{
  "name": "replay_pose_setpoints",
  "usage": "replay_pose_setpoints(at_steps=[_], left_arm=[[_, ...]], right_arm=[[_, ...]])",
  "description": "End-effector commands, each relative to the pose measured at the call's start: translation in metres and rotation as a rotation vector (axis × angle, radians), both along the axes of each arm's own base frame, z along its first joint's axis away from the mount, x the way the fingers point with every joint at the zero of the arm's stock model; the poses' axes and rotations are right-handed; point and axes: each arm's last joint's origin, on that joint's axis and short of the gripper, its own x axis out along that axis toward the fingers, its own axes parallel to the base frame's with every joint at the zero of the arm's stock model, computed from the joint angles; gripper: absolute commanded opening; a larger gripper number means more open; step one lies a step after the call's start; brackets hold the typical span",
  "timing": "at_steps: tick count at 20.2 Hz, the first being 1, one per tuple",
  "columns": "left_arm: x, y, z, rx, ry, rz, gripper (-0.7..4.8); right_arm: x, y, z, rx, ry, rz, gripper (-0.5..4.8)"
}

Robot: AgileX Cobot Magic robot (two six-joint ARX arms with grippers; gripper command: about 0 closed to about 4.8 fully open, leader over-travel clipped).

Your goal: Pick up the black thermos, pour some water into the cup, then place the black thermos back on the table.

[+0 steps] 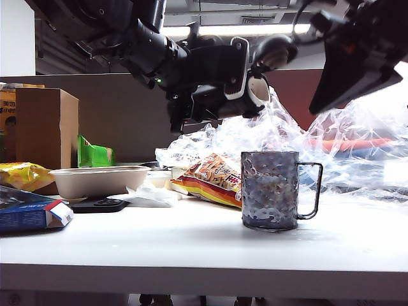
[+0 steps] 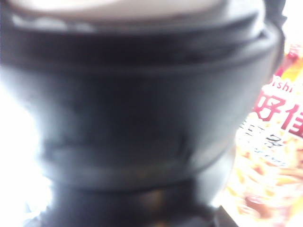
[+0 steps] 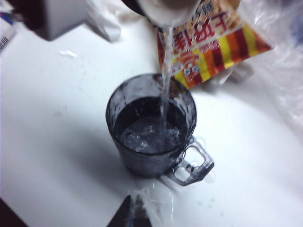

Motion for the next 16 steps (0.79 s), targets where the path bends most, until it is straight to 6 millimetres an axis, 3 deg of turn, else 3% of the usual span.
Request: replay_pose_setpoints(at_steps=[1, 4, 7, 9, 13, 16], left_arm=[[0.000, 0.001, 0.006, -0.146, 0.083, 0.074, -0.05], [0.000, 0.001, 0.003, -0.282, 0.220, 0.112, -0.05], [0.000, 0.003, 0.002, -0.688, 0.474, 0.269, -0.05], [-0.001, 0.005, 0.002, -0.849, 0.582, 0.340, -0.05], [-0.017, 0.014, 0.025, -1.073, 0.860, 0.295, -0.05], [-0.030, 0.022, 0.048, -1.110, 0.878, 0.255, -0.05]], right_arm=[[-0.009, -0.006, 0.017, 0.051, -0.081, 0.003, -0.05], [-0.019, -0.013, 0.031, 0.098, -0.160, -0.004, -0.05], [-0.031, -0.020, 0.047, 0.155, -0.248, -0.004, -0.05], [-0.034, -0.022, 0.050, 0.166, -0.266, -0.005, -0.05], [-0.034, -0.023, 0.053, 0.184, -0.289, -0.001, -0.05], [-0.034, -0.022, 0.056, 0.209, -0.312, -0.001, -0.05]])
